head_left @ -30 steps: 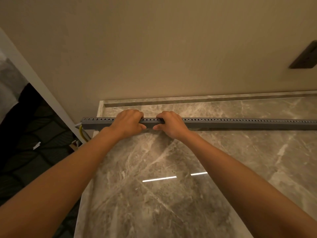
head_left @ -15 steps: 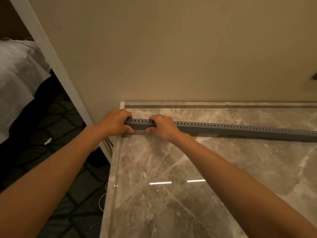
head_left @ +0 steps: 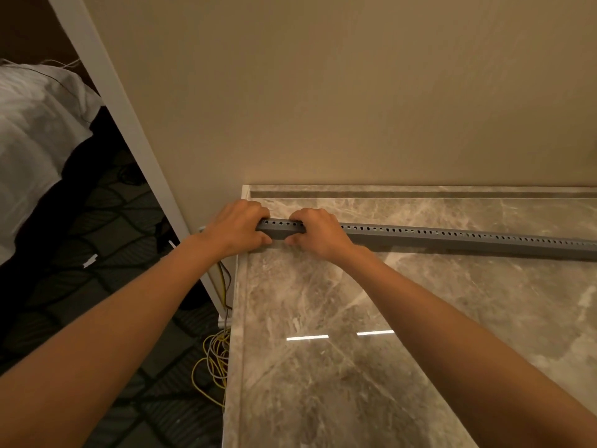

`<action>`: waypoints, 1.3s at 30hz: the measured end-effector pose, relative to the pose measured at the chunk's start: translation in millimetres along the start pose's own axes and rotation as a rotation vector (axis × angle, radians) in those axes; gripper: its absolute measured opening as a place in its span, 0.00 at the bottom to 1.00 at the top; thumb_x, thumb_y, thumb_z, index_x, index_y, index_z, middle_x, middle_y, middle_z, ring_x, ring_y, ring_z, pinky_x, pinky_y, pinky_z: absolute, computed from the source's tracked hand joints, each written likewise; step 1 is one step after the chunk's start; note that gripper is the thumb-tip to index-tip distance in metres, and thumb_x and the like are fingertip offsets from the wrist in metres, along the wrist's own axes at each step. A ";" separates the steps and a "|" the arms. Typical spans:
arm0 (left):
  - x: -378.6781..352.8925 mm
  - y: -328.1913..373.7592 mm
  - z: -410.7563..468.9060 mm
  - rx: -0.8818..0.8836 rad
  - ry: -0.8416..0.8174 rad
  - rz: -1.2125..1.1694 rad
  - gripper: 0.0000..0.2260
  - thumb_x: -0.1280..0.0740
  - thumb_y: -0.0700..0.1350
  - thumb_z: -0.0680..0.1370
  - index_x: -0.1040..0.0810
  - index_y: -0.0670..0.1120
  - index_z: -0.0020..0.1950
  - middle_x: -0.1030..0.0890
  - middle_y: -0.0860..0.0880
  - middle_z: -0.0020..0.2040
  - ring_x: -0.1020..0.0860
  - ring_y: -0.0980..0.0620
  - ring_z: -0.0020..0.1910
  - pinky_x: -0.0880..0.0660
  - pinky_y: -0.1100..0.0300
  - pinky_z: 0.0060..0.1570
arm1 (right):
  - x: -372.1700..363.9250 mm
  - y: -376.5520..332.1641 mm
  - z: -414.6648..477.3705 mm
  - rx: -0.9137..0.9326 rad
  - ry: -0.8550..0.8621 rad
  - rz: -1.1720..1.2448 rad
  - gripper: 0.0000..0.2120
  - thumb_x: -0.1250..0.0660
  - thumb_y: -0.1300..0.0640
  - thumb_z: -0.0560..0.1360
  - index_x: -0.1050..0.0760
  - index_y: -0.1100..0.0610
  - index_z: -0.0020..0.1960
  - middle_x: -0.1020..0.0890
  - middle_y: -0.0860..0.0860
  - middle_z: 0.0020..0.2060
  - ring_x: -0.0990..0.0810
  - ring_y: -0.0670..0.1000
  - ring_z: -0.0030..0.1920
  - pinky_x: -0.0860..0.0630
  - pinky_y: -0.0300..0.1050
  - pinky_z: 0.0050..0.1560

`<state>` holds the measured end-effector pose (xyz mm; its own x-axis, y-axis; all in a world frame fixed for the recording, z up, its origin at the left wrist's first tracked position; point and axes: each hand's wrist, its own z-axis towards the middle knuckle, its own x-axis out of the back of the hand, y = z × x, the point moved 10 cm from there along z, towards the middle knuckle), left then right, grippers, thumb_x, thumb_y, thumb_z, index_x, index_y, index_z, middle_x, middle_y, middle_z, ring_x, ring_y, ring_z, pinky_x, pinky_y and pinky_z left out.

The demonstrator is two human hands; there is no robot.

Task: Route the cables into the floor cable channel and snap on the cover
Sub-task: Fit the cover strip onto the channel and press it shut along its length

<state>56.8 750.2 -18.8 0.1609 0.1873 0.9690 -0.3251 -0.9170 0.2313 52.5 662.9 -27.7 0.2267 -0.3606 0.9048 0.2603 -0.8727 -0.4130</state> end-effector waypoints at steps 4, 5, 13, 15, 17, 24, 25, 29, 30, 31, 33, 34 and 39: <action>5.5 -28.3 -8.0 0.062 0.051 -0.204 0.17 0.27 0.47 0.71 0.21 0.42 0.57 0.21 0.44 0.52 0.26 0.48 0.50 0.31 0.55 0.47 | -3.3 2.3 1.8 -0.028 -0.025 0.018 0.15 0.33 0.53 0.73 0.25 0.60 0.56 0.19 0.58 0.52 0.23 0.59 0.54 0.30 0.52 0.54; 6.5 -39.7 -11.2 0.096 0.062 -0.258 0.17 0.26 0.47 0.70 0.21 0.42 0.56 0.22 0.44 0.50 0.25 0.48 0.49 0.30 0.56 0.47 | -3.5 1.3 2.4 -0.029 -0.017 0.020 0.15 0.33 0.52 0.73 0.25 0.60 0.56 0.19 0.57 0.52 0.23 0.59 0.54 0.31 0.52 0.54; 0.9 -78.2 -31.0 0.231 0.112 -0.698 0.11 0.29 0.38 0.73 0.23 0.45 0.54 0.24 0.56 0.40 0.25 0.61 0.40 0.32 0.73 0.39 | -13.4 -31.3 17.1 0.028 0.025 0.046 0.14 0.35 0.49 0.75 0.24 0.59 0.53 0.18 0.57 0.49 0.22 0.58 0.51 0.32 0.49 0.49; 1.1 -77.3 -31.1 0.224 0.119 -0.741 0.10 0.30 0.37 0.73 0.24 0.47 0.52 0.25 0.58 0.39 0.26 0.62 0.40 0.32 0.74 0.39 | -14.8 -32.6 19.1 0.019 0.020 0.045 0.14 0.35 0.49 0.75 0.23 0.59 0.53 0.19 0.56 0.48 0.23 0.57 0.48 0.33 0.49 0.49; 1.8 -77.2 -30.5 0.225 0.138 -0.756 0.09 0.30 0.36 0.73 0.25 0.46 0.50 0.25 0.57 0.38 0.27 0.63 0.38 0.29 0.76 0.35 | -14.1 -32.5 19.6 0.019 0.024 0.046 0.14 0.35 0.50 0.75 0.23 0.59 0.51 0.21 0.55 0.44 0.27 0.55 0.44 0.36 0.48 0.46; 1.5 -80.3 -30.1 0.258 0.176 -0.780 0.08 0.29 0.35 0.73 0.25 0.45 0.46 0.25 0.55 0.37 0.27 0.60 0.36 0.28 0.74 0.33 | -10.9 -33.5 18.1 0.021 0.061 0.064 0.12 0.35 0.51 0.74 0.21 0.59 0.49 0.27 0.51 0.39 0.30 0.52 0.41 0.39 0.45 0.45; 1.2 -80.0 -29.8 0.260 0.164 -0.759 0.07 0.30 0.36 0.73 0.24 0.45 0.47 0.25 0.55 0.38 0.27 0.60 0.37 0.30 0.72 0.35 | -10.7 -33.0 18.0 0.019 0.056 0.077 0.12 0.35 0.51 0.74 0.21 0.59 0.49 0.26 0.51 0.38 0.30 0.52 0.41 0.38 0.45 0.45; 3.6 -73.9 -30.4 0.253 0.157 -0.543 0.09 0.30 0.41 0.74 0.22 0.43 0.52 0.23 0.49 0.44 0.25 0.51 0.45 0.31 0.64 0.41 | -11.8 -33.7 18.1 0.040 0.013 0.057 0.12 0.35 0.52 0.75 0.22 0.60 0.52 0.22 0.55 0.42 0.26 0.56 0.44 0.35 0.46 0.45; 5.8 -69.5 -29.8 0.236 0.167 -0.429 0.11 0.29 0.43 0.73 0.22 0.42 0.54 0.23 0.48 0.47 0.25 0.49 0.49 0.31 0.61 0.45 | -11.8 -33.1 17.0 0.051 0.009 0.037 0.13 0.35 0.53 0.75 0.23 0.60 0.53 0.20 0.57 0.45 0.25 0.58 0.47 0.34 0.48 0.46; 8.3 -61.9 -28.6 0.209 0.177 -0.321 0.13 0.29 0.44 0.73 0.23 0.42 0.55 0.23 0.46 0.50 0.25 0.47 0.53 0.31 0.58 0.48 | -10.8 -31.0 15.2 0.059 0.015 0.025 0.13 0.35 0.54 0.75 0.23 0.60 0.55 0.20 0.58 0.49 0.24 0.59 0.50 0.32 0.49 0.49; 12.4 -38.0 -24.1 0.135 0.199 -0.178 0.16 0.29 0.44 0.73 0.25 0.42 0.59 0.24 0.45 0.57 0.28 0.46 0.58 0.32 0.55 0.57 | -4.2 -19.9 6.9 0.054 0.051 0.030 0.14 0.35 0.56 0.74 0.24 0.59 0.58 0.21 0.59 0.52 0.24 0.59 0.53 0.31 0.49 0.53; 13.1 -24.3 -21.3 0.098 0.204 -0.124 0.17 0.30 0.44 0.73 0.25 0.41 0.59 0.25 0.44 0.58 0.29 0.46 0.60 0.33 0.55 0.59 | 0.1 -12.1 2.2 0.045 0.073 0.043 0.14 0.34 0.57 0.74 0.25 0.60 0.59 0.21 0.59 0.53 0.25 0.59 0.54 0.31 0.50 0.55; -5.7 68.8 -1.9 -0.084 0.146 0.207 0.13 0.36 0.41 0.77 0.30 0.41 0.61 0.25 0.42 0.59 0.27 0.42 0.58 0.31 0.50 0.55 | 23.3 51.9 -29.6 -0.052 0.127 0.082 0.14 0.36 0.61 0.75 0.27 0.61 0.61 0.25 0.59 0.56 0.30 0.58 0.59 0.35 0.47 0.60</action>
<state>31.7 686.7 -8.2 -0.0514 0.0527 0.9973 -0.4139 -0.9099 0.0268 43.5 599.4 -25.0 0.1239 -0.4676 0.8752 0.1964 -0.8530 -0.4835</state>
